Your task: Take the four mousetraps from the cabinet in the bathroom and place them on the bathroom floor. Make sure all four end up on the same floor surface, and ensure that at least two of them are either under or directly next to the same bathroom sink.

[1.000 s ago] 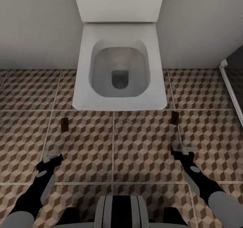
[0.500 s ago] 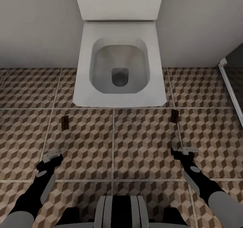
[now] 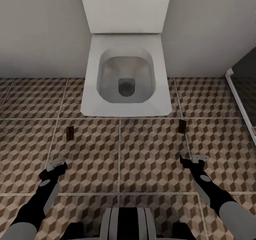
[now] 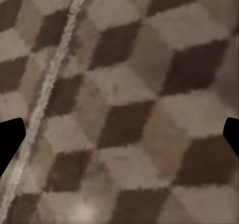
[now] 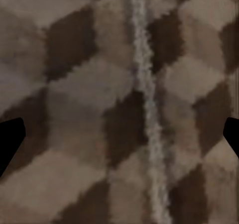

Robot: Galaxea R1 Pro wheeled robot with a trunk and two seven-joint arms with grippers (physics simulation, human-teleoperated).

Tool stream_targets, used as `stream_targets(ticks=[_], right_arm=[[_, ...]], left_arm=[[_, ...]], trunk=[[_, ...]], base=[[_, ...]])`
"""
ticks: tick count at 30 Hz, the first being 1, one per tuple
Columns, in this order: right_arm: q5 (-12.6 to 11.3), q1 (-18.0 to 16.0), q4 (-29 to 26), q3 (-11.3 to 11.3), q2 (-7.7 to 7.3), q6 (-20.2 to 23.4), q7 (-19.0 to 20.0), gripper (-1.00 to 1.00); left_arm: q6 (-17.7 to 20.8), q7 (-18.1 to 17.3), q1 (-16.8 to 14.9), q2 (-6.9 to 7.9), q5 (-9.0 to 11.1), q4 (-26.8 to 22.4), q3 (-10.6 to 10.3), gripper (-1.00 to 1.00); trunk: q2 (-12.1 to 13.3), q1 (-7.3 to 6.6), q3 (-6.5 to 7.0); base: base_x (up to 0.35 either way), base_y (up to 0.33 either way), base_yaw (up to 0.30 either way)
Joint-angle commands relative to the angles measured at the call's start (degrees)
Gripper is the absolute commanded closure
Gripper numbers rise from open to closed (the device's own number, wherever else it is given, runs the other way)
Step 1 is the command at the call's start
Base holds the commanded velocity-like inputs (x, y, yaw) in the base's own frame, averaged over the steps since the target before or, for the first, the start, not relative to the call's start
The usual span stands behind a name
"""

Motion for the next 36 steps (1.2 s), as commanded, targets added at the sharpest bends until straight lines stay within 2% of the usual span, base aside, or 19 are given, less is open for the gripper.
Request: stream_targets(ticks=[1, 10, 20, 26, 28, 33, 36], right_arm=[[-0.5, 0.0, 0.0, 0.5, -0.07, -0.2, -0.4, -1.0], [-0.6, 0.0, 0.0, 0.5, -0.06, -0.2, -0.4, -1.0], [-0.3, 0.0, 0.4, 0.4, -0.13, -0.2, -0.4, -1.0], [1.3, 0.0, 4.4, 0.4, -0.15, -0.2, -0.2, -1.0], [1.4, 0.0, 5.3, 0.4, -0.15, -0.3, -0.1, -1.0], [1.6, 0.0, 8.4, 0.4, -0.15, -0.3, 0.2, -1.0], [1.6, 0.0, 9.3, 0.4, -0.15, -0.3, 0.2, -1.0]], left_arm=[[0.3, 0.3, 0.0, -0.02, 0.4, -0.1, -0.1, -1.0], [0.3, 0.5, 0.0, -0.14, 0.4, -0.1, 0.0, -1.0], [0.4, 0.1, 0.0, 0.84, 0.4, 0.2, 0.5, -1.0], [0.1, 0.1, 0.0, 1.08, 0.3, 5.0, 0.7, -1.0], [0.0, 0.0, 0.0, 1.48, 0.3, 5.6, 0.8, -1.0], [-0.2, -0.4, 0.0, 3.97, 0.7, 7.1, 0.8, -1.0], [-0.4, -0.7, 0.0, 4.25, 0.8, 7.9, 0.8, -1.0]], trunk=[[0.0, -0.03, 0.2], [0.1, -0.26, 2.19], [0.3, -0.52, 4.41], [0.3, -0.68, 5.74], [0.4, -0.73, 6.18], [0.4, -0.86, 7.29], [0.5, -0.93, 7.95]], base=[[0.0, 0.0, 0.0], [0.0, 0.0, 0.0], [0.0, 0.0, 0.0], [0.0, 0.0, 0.0], [0.0, 0.0, 0.0], [0.0, 0.0, 0.0], [0.0, 0.0, 0.0]])
